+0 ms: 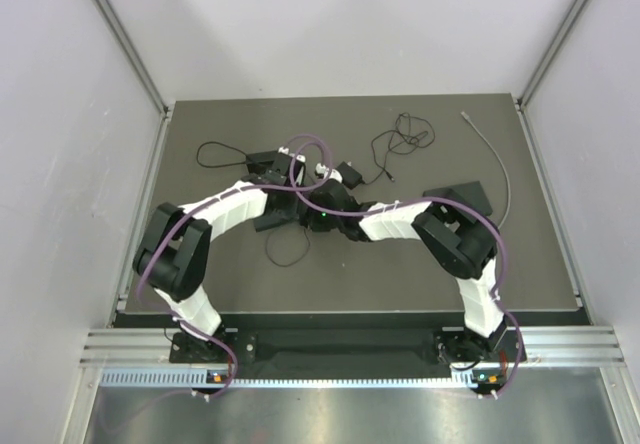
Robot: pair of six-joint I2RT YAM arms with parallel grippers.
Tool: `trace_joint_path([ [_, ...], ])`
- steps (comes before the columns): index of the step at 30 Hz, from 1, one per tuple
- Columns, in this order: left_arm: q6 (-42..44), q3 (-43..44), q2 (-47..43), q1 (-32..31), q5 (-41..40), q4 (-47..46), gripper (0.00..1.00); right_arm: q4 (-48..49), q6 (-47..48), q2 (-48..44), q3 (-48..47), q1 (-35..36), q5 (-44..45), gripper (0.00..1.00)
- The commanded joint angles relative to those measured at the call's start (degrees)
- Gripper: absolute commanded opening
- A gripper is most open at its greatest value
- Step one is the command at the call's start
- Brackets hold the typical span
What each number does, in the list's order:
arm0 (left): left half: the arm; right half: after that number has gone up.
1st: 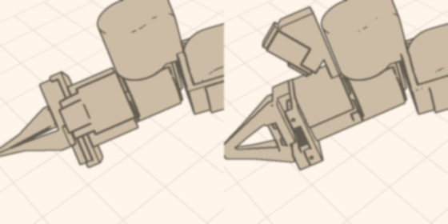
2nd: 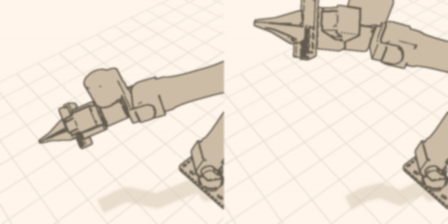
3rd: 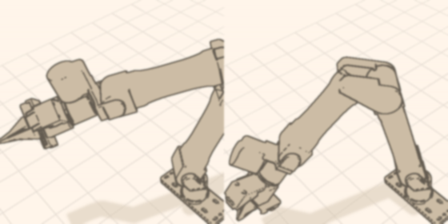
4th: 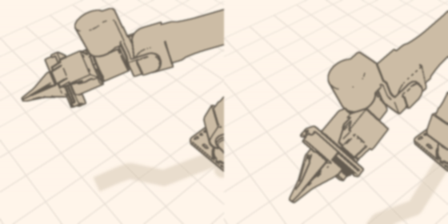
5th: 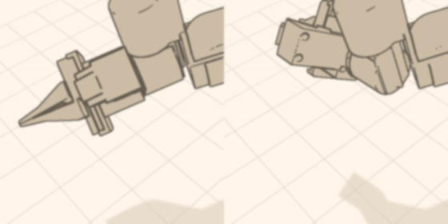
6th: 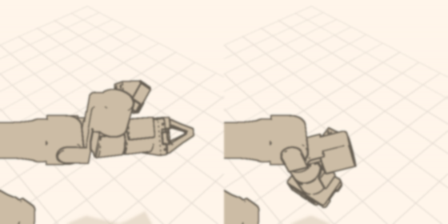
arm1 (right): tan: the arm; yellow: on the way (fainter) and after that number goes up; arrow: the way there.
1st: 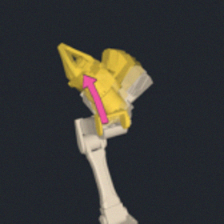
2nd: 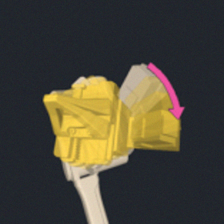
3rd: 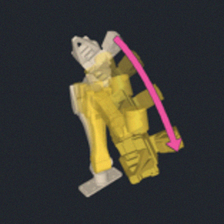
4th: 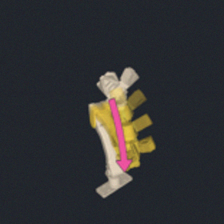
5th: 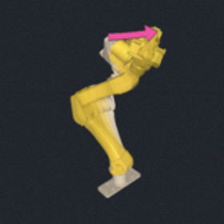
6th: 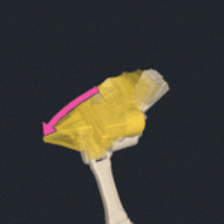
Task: Pull the plug from the switch port
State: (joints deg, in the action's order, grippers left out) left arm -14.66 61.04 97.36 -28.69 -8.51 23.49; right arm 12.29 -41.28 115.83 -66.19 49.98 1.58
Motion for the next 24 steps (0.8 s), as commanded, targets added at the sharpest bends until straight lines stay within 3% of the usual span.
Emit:
trace_joint_path([
  [1, -3.1, -1.2, 8.4, 0.0, 1.2, 1.1, 0.43, -3.1, 1.3, 2.2, -3.0, -0.3, 0.5, 0.0],
  [9, -4.5, -0.4, 11.6, 0.0, 3.1, 2.1, 0.42, -1.1, 1.9, 0.5, -0.9, -0.8, -3.5, 0.0],
  [17, -6.3, -1.8, 5.9, 0.0, -4.6, 4.7, 0.42, 0.8, 3.8, -1.0, 1.1, -3.6, -8.9, 0.0],
  [24, 0.7, 0.2, -0.3, 0.6, -0.7, 5.3, 0.45, -0.6, 13.3, -1.0, 1.5, -9.2, -19.6, 0.0],
])
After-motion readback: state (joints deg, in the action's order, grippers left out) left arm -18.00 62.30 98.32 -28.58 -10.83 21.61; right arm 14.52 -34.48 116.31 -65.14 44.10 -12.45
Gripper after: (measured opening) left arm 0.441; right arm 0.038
